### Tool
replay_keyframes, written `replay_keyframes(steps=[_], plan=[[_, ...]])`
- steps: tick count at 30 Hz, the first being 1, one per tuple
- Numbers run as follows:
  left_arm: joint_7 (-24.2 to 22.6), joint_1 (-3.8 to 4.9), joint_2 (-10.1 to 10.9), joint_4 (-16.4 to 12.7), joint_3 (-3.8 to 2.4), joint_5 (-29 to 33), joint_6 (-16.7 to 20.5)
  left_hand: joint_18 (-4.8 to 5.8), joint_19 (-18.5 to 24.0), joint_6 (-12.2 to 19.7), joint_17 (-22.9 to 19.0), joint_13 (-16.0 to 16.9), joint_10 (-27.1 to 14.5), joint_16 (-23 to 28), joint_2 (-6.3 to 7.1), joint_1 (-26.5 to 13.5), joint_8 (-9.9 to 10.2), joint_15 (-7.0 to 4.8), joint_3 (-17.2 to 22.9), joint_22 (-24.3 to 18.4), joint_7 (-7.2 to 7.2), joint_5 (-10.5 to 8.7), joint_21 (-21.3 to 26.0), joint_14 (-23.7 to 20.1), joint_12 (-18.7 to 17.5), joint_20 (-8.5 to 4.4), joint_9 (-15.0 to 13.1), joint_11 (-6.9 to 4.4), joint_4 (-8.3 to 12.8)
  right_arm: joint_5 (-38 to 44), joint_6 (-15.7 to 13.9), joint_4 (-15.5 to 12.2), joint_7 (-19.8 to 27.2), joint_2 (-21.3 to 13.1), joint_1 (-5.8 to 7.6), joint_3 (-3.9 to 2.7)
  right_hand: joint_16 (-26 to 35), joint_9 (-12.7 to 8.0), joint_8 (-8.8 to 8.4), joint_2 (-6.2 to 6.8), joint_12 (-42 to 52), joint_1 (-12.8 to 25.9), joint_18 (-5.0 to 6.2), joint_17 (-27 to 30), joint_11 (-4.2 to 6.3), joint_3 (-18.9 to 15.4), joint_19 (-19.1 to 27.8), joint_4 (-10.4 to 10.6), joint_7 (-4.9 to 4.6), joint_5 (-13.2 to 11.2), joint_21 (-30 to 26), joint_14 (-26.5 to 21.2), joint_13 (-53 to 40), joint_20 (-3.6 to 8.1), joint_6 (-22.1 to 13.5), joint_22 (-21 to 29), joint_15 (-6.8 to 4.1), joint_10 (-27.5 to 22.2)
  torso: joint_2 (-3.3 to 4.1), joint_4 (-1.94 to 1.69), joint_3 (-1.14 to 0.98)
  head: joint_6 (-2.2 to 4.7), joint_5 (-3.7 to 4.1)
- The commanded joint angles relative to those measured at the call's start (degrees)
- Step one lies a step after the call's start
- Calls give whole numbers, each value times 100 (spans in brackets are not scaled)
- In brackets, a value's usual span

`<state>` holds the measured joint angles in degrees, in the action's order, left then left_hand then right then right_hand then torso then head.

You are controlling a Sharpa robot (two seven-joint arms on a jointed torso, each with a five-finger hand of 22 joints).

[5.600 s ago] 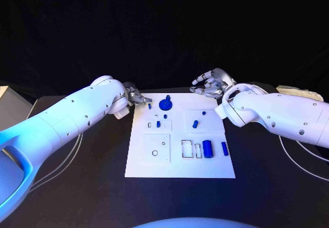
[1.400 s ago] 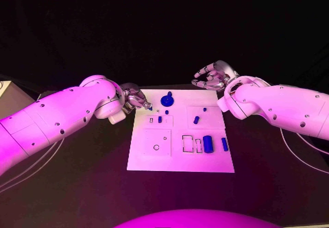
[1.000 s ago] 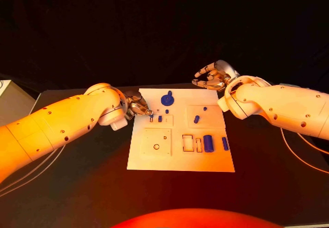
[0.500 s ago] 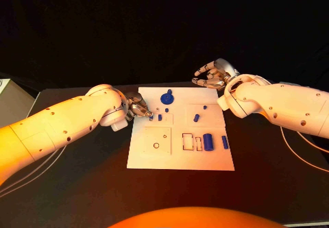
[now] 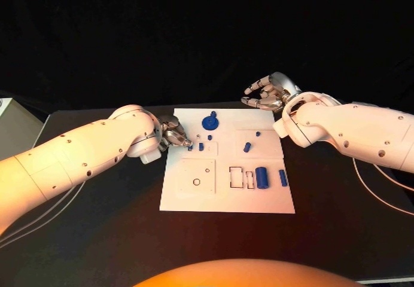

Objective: Assemble the parts on the task board

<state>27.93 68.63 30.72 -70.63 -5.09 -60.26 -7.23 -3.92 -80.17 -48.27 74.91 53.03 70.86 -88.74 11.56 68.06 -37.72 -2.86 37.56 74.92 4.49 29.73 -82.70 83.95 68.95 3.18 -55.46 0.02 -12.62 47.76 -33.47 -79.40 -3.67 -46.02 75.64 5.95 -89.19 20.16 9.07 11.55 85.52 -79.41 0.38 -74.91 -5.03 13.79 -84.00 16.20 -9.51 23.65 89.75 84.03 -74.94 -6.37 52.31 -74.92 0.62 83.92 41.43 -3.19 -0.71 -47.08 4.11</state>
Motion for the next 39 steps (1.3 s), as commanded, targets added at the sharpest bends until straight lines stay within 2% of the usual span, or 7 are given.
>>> replay_keyframes(steps=[1, 39], plan=[[-19, -2, -30, 23, 4, -112, -141, 56, -25, -36, 1313, -5, 29, -28, -63, 1, -36, -42, 1076, 198, 4, 25, -24, 540, 12, -15, -9, 4, 1098, 56, 46, -10, 32, 1, -2, -3, 11, 5, 33, 5, 23, 37, -38, -1311, 46, 16, -600, -2, 8, 21, 25, 548, -1144, 40, -44, -1508, -43, 199, 3, 3, -1, -5, -2], [-15, -2, -45, 100, 24, -272, -363, 51, -11, -39, 1306, -26, 17, -25, -54, 5, -32, -45, 1092, 180, 4, 21, -15, 537, -6, -21, -9, 3, 1127, 59, 47, 6, 37, 17, -4, -3, 11, 5, 33, 5, 23, 37, -38, -1311, 46, 16, -600, -2, 8, 21, 25, 548, -1144, 40, -44, -1508, -43, 199, -3, -3, 1, -78, 11]])
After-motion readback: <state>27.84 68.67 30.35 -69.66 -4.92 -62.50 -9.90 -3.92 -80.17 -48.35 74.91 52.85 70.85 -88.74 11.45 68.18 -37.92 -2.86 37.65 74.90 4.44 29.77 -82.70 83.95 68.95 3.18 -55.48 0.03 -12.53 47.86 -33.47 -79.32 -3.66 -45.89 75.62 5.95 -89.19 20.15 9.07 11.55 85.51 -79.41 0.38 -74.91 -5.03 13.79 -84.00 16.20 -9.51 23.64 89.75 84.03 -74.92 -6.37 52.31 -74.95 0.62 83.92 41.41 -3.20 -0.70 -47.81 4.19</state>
